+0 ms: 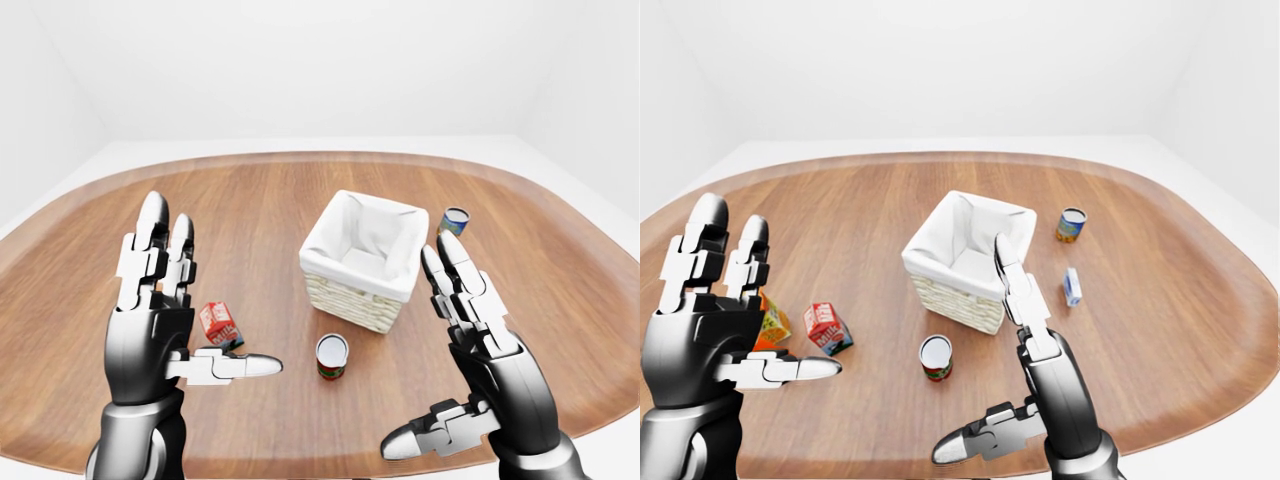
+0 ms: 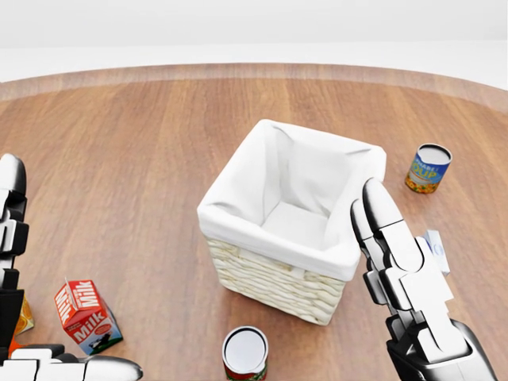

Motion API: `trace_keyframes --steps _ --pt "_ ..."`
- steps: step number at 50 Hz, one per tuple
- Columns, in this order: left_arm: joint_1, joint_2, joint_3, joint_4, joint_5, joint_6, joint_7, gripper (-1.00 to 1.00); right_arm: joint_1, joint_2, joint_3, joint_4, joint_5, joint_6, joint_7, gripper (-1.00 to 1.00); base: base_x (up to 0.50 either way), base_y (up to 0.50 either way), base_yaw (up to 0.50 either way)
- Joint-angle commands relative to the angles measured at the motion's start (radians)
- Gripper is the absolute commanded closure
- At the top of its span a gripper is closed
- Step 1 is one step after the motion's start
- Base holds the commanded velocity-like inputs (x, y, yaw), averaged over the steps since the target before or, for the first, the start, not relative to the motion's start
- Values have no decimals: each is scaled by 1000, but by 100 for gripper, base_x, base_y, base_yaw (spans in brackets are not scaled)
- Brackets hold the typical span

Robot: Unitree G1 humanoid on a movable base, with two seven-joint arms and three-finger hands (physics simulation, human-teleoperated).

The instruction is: Pick the milk and place it in the basket.

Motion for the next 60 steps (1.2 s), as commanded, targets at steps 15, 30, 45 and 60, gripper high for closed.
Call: trace_keyframes --steps 15,30,45,60 --pt "4 1 -11 8 8 0 0 -100 1 -9 13 10 -13 0 -11 -100 22 0 0" --pt "4 2 -12 4 7 0 1 -100 -1 -9 11 7 -6 0 -11 -100 22 0 0" --pt "-34 12 16 39 25 0 23 -100 0 -5 5 10 -4 0 -12 -100 15 0 0" --pt "-106 43 180 35 -17 0 -11 -100 3 -6 10 6 -4 0 -11 -100 0 0 0"
